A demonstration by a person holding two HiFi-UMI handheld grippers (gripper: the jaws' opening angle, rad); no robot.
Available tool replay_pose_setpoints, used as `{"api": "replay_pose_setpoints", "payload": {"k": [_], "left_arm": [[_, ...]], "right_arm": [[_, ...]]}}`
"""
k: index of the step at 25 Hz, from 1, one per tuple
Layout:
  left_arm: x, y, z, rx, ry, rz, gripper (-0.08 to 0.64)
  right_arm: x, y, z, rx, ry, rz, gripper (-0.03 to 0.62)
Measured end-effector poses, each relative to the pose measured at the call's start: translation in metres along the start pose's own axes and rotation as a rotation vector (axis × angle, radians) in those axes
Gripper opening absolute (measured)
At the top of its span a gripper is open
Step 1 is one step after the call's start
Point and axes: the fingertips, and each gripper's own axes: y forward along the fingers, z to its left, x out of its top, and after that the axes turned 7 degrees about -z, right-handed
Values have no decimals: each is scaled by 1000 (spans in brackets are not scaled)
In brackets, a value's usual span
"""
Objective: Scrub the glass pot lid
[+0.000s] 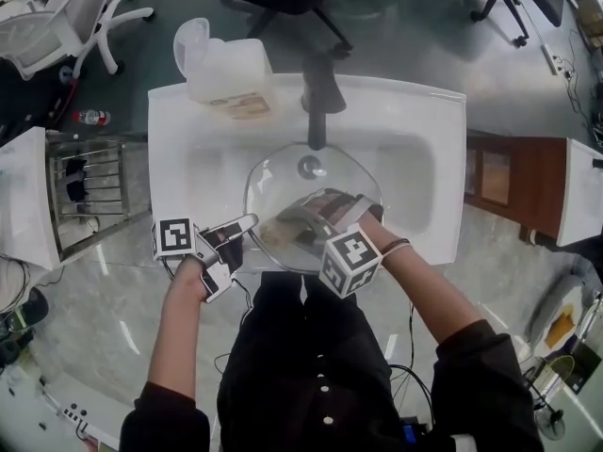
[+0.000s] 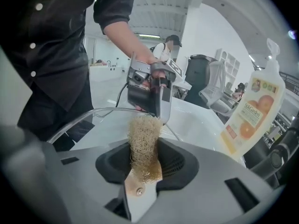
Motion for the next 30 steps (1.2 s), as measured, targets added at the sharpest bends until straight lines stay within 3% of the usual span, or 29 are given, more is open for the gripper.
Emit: {"api": "replay_pose_setpoints", "payload": {"k": [6,11,30], "left_arm": [[0,-2,5,31,-12,-4,107],[0,0,1,8,-1,4,107],[-1,0,-2,-2,-19,6,106]], "right_arm": [[5,-5,11,27,-28,-26,146],[6,-18,26,87,-85,-39,144],[-50,-98,76,387,-310,31,146]]}}
